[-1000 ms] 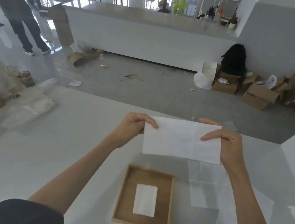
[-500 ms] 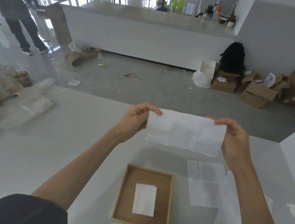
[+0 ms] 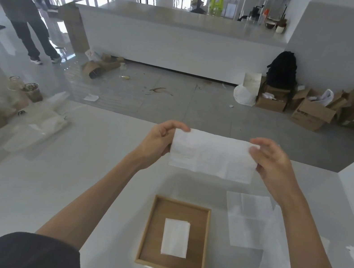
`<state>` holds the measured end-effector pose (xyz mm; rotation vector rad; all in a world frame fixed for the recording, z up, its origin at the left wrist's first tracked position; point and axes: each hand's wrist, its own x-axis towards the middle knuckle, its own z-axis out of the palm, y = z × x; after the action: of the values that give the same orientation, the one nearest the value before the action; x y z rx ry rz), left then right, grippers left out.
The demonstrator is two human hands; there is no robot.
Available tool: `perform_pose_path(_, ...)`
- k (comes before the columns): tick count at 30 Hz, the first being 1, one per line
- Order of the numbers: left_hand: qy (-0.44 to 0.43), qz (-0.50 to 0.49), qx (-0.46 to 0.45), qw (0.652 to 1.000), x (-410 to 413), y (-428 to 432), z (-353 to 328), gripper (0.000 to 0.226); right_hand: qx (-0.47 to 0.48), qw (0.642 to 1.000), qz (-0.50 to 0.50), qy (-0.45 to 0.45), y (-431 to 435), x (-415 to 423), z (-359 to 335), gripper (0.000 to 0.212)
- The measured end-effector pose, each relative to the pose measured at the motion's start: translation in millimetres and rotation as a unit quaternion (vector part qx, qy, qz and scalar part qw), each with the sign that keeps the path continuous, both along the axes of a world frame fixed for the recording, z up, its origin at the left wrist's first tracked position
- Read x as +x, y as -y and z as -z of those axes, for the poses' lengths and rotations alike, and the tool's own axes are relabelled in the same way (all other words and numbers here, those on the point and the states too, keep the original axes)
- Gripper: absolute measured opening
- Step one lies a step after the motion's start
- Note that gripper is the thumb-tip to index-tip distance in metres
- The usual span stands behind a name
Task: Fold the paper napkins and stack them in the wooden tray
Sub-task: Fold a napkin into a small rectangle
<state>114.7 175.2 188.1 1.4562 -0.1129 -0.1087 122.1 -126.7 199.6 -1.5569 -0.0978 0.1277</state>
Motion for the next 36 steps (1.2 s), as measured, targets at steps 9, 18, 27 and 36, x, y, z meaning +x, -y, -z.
perform_pose_path(9, 0.046, 0.074, 0.257, 0.963, -18, 14, 4, 0.065, -0.421, 0.866, -0.231, 0.139, -70, 17, -96, 0.049)
perform_pose_path(18, -0.009, 0.093, 0.080, 0.992, -28, 60, -20, 0.028, -0.494, 0.806, -0.294, 0.138, -80, 35, -142, 0.047)
perform_pose_path(27, -0.037, -0.017, -0.017, 0.999, -33, 48, -20, 0.022, -0.083, 0.988, -0.092, -0.095, -40, -1, -26, 0.068)
perform_pose_path(36, -0.079, -0.014, -0.025, 0.996, -38, 42, -18, 0.032, -0.003, 0.999, 0.012, -0.039, -59, -13, 2, 0.025)
